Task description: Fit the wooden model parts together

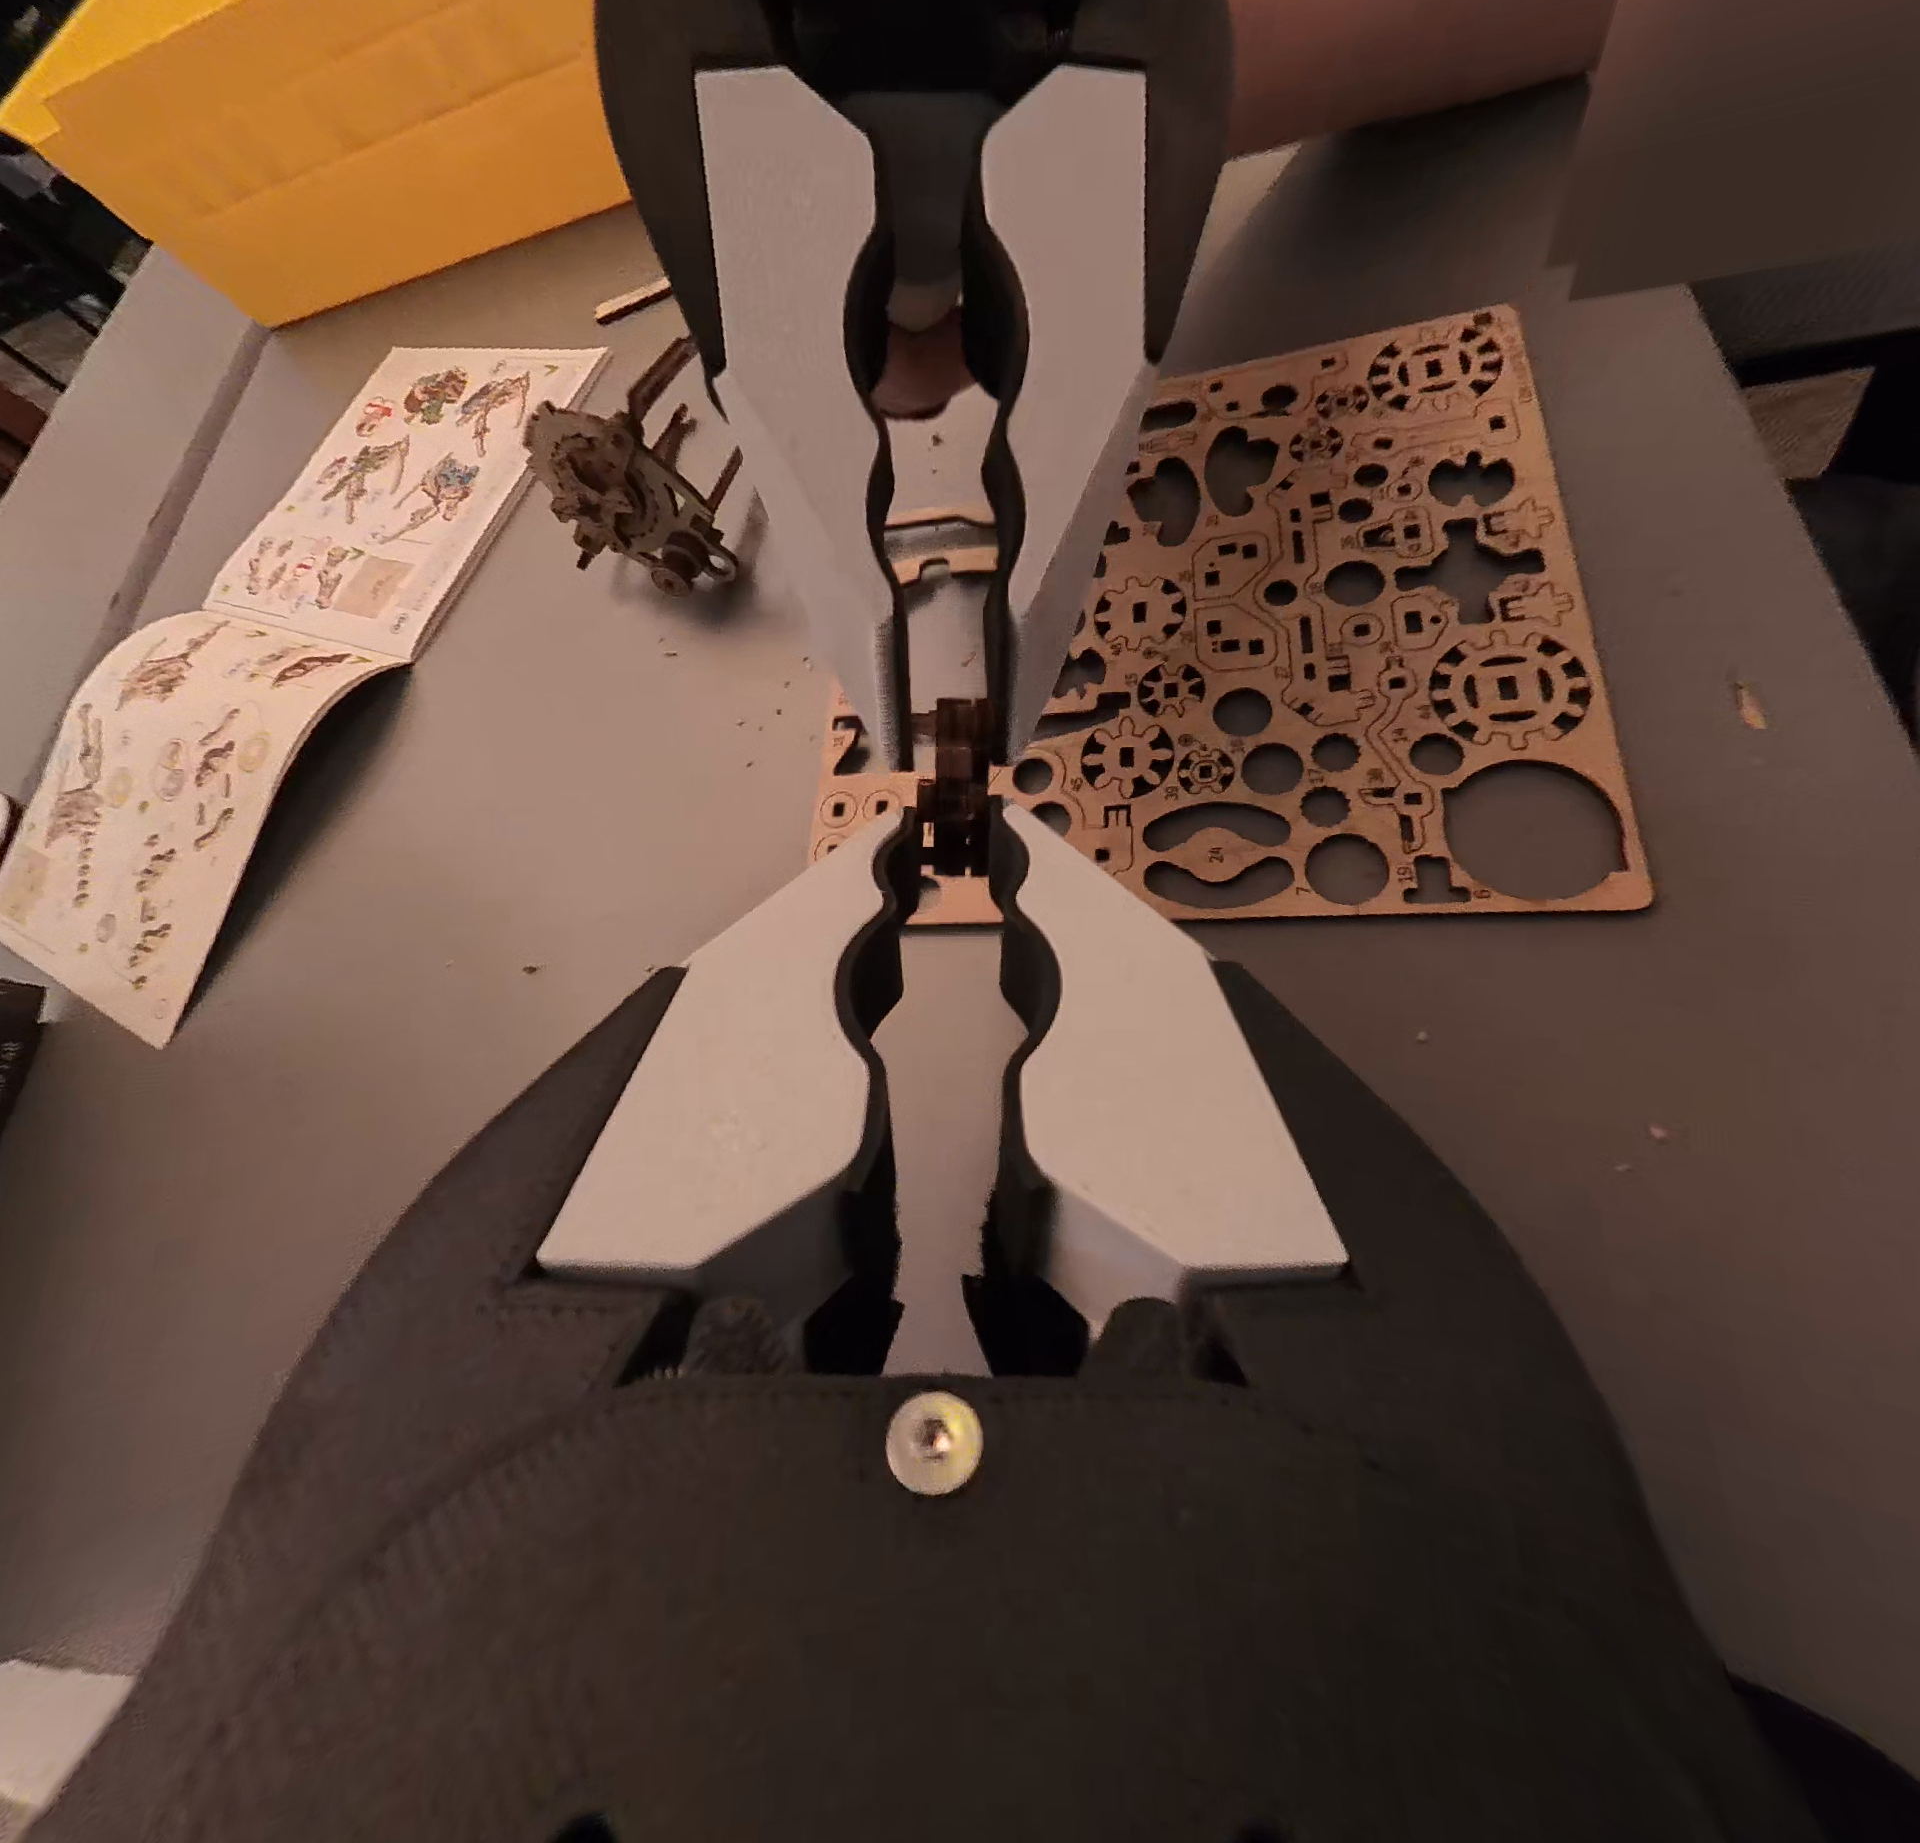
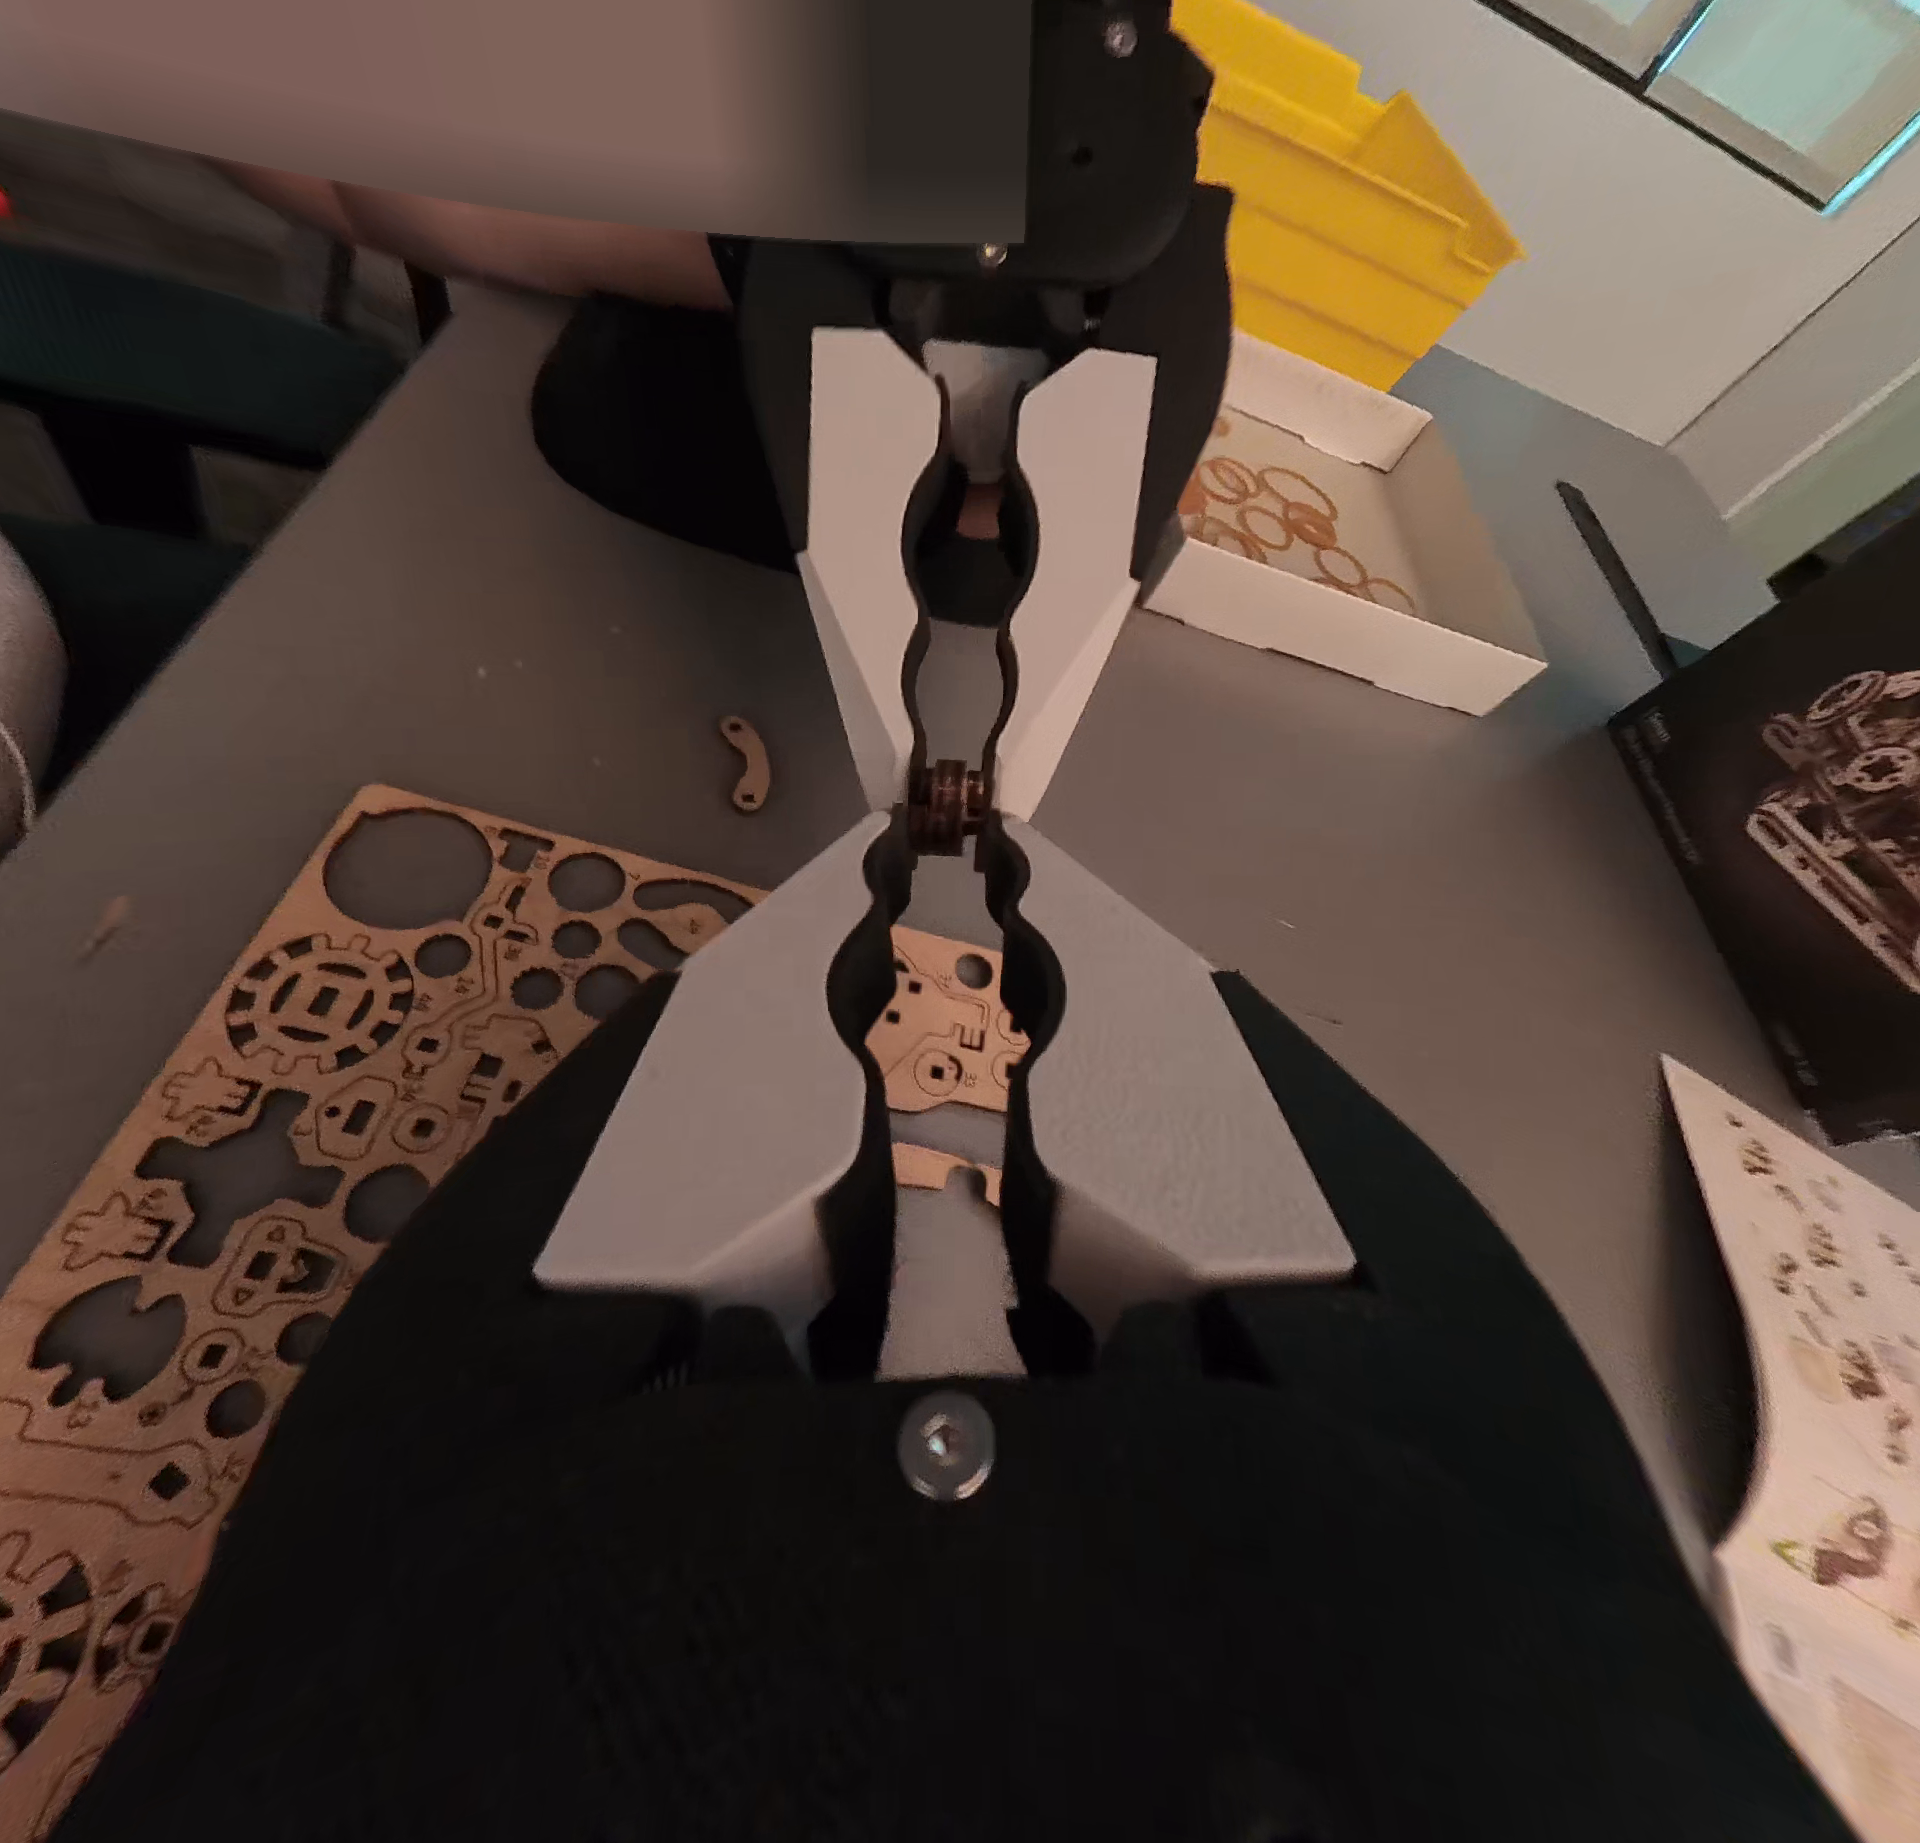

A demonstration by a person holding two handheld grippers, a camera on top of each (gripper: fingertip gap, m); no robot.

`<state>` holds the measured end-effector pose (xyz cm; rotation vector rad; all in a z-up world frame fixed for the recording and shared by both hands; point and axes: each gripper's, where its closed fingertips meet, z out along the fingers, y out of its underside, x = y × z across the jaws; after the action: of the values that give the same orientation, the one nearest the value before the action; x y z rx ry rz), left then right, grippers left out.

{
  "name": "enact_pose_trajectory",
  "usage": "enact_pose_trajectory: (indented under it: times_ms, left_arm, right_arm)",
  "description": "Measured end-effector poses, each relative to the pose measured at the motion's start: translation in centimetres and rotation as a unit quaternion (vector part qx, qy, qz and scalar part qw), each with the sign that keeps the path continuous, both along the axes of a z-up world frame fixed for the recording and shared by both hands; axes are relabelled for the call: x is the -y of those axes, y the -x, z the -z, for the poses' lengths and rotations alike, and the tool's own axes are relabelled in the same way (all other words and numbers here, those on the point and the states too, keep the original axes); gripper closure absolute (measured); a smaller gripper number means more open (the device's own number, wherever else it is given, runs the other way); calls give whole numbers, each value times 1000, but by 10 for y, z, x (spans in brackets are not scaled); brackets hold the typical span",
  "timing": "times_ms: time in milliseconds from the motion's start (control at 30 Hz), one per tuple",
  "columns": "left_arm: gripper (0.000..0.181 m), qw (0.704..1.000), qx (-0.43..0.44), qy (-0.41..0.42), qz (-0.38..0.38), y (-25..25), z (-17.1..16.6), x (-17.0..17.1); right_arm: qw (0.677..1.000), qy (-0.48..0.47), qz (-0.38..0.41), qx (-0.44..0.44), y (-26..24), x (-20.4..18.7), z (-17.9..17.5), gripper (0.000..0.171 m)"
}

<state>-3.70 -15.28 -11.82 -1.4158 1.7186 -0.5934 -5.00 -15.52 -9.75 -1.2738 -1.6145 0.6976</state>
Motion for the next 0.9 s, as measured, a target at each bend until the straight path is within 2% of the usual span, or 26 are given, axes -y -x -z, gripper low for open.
enact_pose_trajectory:
  times_ms: [267,600,900]
  left_arm:
    - [171,998,26,56,13,-2,-10,9]
    - [170,997,9,70,19,-1,-2,11]
    - [171,997,15,80,14,-2,-4,10]
  right_arm:
    - [999,11,-26,-43,1,8,-12,160]
    - [998,42,-32,-20,2,11,-4,160]
    - [996,77,-27,-38,2,6,-6,159]
